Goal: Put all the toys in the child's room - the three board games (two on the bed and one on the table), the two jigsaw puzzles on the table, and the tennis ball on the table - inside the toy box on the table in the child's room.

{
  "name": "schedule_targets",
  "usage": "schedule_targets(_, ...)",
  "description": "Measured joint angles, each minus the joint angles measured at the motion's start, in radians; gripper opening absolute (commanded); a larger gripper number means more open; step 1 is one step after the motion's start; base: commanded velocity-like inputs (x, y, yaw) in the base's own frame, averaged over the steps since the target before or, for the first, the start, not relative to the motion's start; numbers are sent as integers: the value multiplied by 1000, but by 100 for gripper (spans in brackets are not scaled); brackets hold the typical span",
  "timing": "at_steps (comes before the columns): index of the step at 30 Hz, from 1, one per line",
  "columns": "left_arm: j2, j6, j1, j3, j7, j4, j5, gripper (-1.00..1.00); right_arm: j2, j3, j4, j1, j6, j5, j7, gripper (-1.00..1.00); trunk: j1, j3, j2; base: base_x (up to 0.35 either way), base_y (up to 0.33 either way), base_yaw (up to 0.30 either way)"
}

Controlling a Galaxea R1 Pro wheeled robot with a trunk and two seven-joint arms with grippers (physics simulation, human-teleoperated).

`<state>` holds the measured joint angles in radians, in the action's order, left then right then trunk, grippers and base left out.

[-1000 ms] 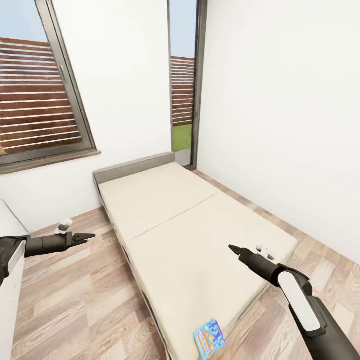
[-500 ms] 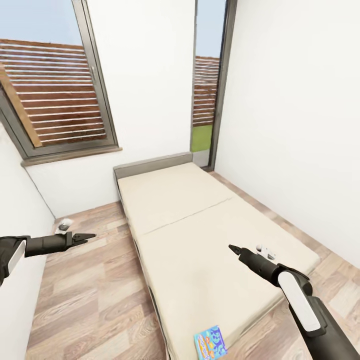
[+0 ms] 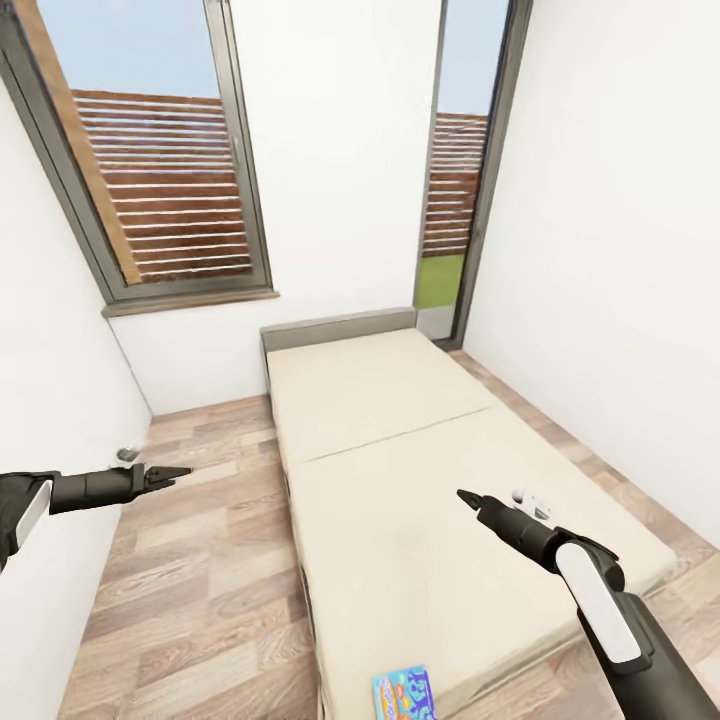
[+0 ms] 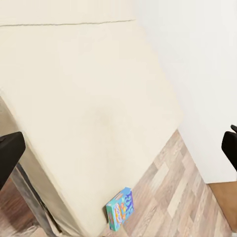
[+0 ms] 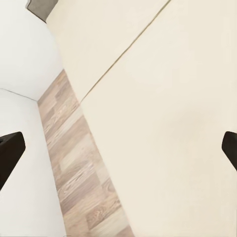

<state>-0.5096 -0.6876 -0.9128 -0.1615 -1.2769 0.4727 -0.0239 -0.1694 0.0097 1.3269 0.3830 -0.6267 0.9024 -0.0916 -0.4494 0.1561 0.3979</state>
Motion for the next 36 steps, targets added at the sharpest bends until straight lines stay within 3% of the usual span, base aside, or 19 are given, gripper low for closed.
schedule_targets(17,0,-1,0,0,-2,0,1,100,0,0,-2,0,0,0,0,100,0,-7,0,-63,-196,285)
schedule_targets(36,0,-3,0,0,-2,0,1,100,0,-1,-6,0,0,0,0,100,0,-15,0,-48,10,285)
